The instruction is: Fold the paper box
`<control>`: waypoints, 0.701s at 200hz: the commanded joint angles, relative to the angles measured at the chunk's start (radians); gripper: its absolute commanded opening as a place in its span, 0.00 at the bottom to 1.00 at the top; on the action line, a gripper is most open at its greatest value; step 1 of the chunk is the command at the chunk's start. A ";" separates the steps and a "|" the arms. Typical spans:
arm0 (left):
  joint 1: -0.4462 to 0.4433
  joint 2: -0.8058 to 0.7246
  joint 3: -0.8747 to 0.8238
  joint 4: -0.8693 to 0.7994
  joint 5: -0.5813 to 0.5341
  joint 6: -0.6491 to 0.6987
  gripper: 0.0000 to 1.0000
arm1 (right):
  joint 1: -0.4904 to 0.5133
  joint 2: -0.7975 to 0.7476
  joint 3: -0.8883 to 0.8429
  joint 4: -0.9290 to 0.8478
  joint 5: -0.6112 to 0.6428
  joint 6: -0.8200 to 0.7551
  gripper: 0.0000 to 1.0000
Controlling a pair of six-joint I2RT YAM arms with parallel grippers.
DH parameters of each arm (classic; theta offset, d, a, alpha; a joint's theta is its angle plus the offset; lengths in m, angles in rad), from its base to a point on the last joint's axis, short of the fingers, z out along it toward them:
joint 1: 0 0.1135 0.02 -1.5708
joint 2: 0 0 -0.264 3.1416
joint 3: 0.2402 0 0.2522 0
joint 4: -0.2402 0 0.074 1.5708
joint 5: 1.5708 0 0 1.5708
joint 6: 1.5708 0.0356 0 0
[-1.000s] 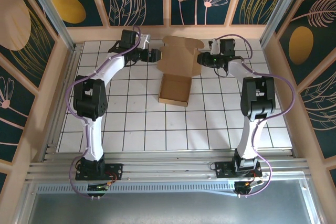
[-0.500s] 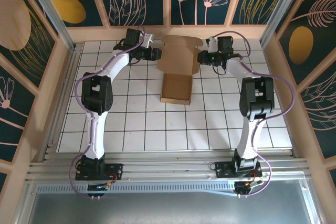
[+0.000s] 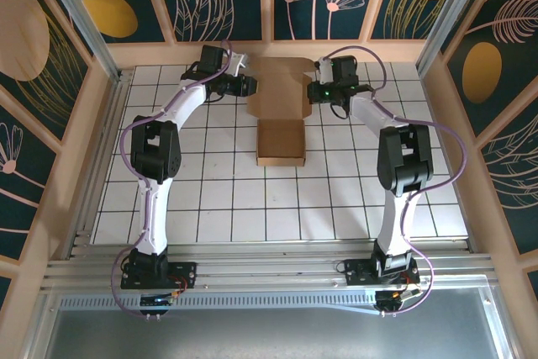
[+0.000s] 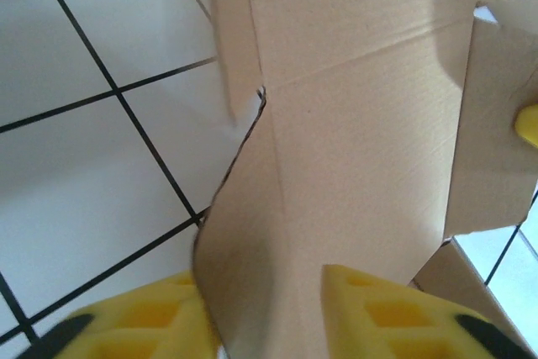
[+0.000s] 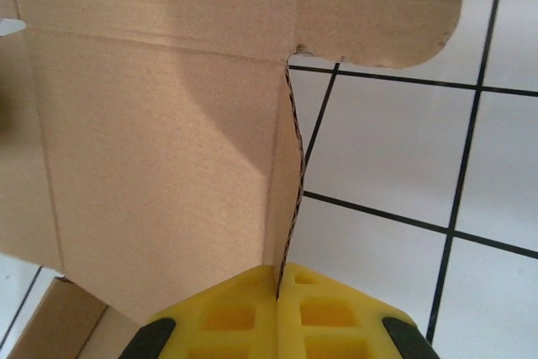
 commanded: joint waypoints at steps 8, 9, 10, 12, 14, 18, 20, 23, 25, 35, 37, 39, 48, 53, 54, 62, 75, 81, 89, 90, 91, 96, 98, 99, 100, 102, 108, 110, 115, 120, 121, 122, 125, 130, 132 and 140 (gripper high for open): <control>-0.003 -0.053 -0.091 0.065 0.055 0.032 0.25 | 0.051 -0.048 -0.001 0.022 0.143 -0.032 0.00; -0.002 -0.055 -0.094 0.069 0.055 0.033 0.24 | 0.052 -0.049 -0.001 0.024 0.146 -0.033 0.00; -0.002 -0.056 -0.097 0.071 0.056 0.034 0.24 | 0.052 -0.049 -0.002 0.026 0.149 -0.033 0.00; -0.002 -0.060 -0.103 0.077 0.058 0.036 0.23 | 0.056 -0.051 -0.003 0.031 0.157 -0.034 0.00; -0.002 -0.063 -0.108 0.082 0.059 0.038 0.22 | 0.060 -0.053 -0.006 0.034 0.162 -0.035 0.00; -0.002 -0.069 -0.115 0.089 0.061 0.041 0.20 | 0.065 -0.055 -0.008 0.042 0.174 -0.038 0.00; -0.003 -0.072 -0.118 0.093 0.063 0.042 0.20 | 0.068 -0.057 -0.010 0.046 0.180 -0.039 0.00; -0.003 -0.075 -0.122 0.097 0.067 0.045 0.18 | 0.074 -0.060 -0.014 0.055 0.188 -0.039 0.00; -0.004 -0.077 -0.125 0.100 0.070 0.046 0.17 | 0.077 -0.061 -0.016 0.059 0.193 -0.042 0.00; -0.004 -0.086 -0.134 0.115 0.085 0.052 0.11 | 0.093 -0.072 -0.031 0.085 0.214 -0.051 0.00; -0.004 -0.088 -0.137 0.120 0.087 0.051 0.10 | 0.096 -0.074 -0.034 0.089 0.220 -0.053 0.00; -0.004 -0.090 -0.141 0.126 0.089 0.051 0.09 | 0.098 -0.076 -0.036 0.097 0.225 -0.054 0.00; -0.006 -0.110 -0.171 0.167 0.089 0.042 0.08 | 0.114 -0.090 -0.061 0.128 0.254 -0.065 0.00; -0.006 -0.127 -0.195 0.199 0.088 0.038 0.08 | 0.122 -0.099 -0.077 0.148 0.270 -0.072 0.00; -0.008 -0.131 -0.200 0.205 0.088 0.036 0.08 | 0.124 -0.101 -0.081 0.152 0.273 -0.073 0.00; -0.014 -0.161 -0.243 0.257 0.083 0.033 0.08 | 0.135 -0.114 -0.106 0.182 0.295 -0.086 0.00; -0.030 -0.207 -0.294 0.316 0.059 0.044 0.08 | 0.151 -0.139 -0.145 0.226 0.331 -0.098 0.00; -0.040 -0.224 -0.308 0.329 0.037 0.055 0.08 | 0.156 -0.149 -0.163 0.245 0.341 -0.101 0.00; -0.054 -0.240 -0.321 0.338 0.007 0.072 0.08 | 0.159 -0.162 -0.185 0.267 0.351 -0.101 0.00; -0.055 -0.242 -0.323 0.339 0.003 0.075 0.08 | 0.159 -0.163 -0.188 0.270 0.351 -0.101 0.00; -0.056 -0.243 -0.325 0.339 0.001 0.078 0.08 | 0.159 -0.165 -0.191 0.272 0.352 -0.101 0.00; -0.066 -0.249 -0.330 0.342 -0.020 0.087 0.09 | 0.163 -0.173 -0.202 0.283 0.358 -0.101 0.00; -0.069 -0.251 -0.333 0.342 -0.028 0.092 0.09 | 0.164 -0.177 -0.208 0.288 0.360 -0.101 0.00; -0.070 -0.252 -0.333 0.342 -0.031 0.094 0.09 | 0.164 -0.180 -0.211 0.290 0.361 -0.101 0.00; -0.072 -0.254 -0.335 0.342 -0.034 0.095 0.09 | 0.165 -0.182 -0.214 0.294 0.363 -0.101 0.00; -0.075 -0.255 -0.338 0.342 -0.042 0.099 0.09 | 0.167 -0.185 -0.220 0.298 0.366 -0.101 0.00; -0.085 -0.262 -0.349 0.347 -0.064 0.108 0.10 | 0.173 -0.197 -0.241 0.315 0.375 -0.105 0.00; -0.089 -0.266 -0.354 0.350 -0.070 0.111 0.10 | 0.175 -0.202 -0.249 0.325 0.380 -0.107 0.00; -0.094 -0.272 -0.372 0.362 -0.084 0.115 0.10 | 0.181 -0.214 -0.272 0.345 0.391 -0.113 0.00; -0.102 -0.280 -0.391 0.381 -0.101 0.119 0.10 | 0.189 -0.225 -0.296 0.369 0.404 -0.122 0.00; -0.104 -0.280 -0.395 0.384 -0.104 0.120 0.10 | 0.190 -0.226 -0.302 0.375 0.406 -0.124 0.00; -0.106 -0.282 -0.400 0.388 -0.107 0.122 0.10 | 0.191 -0.229 -0.307 0.381 0.409 -0.126 0.00; -0.109 -0.285 -0.413 0.399 -0.115 0.124 0.10 | 0.195 -0.237 -0.323 0.399 0.417 -0.133 0.00; -0.114 -0.293 -0.433 0.425 -0.128 0.127 0.11 | 0.203 -0.247 -0.350 0.429 0.430 -0.147 0.00; -0.117 -0.296 -0.442 0.435 -0.132 0.126 0.11 | 0.206 -0.250 -0.360 0.441 0.435 -0.152 0.00; -0.123 -0.302 -0.470 0.476 -0.136 0.127 0.11 | 0.217 -0.263 -0.397 0.487 0.456 -0.172 0.00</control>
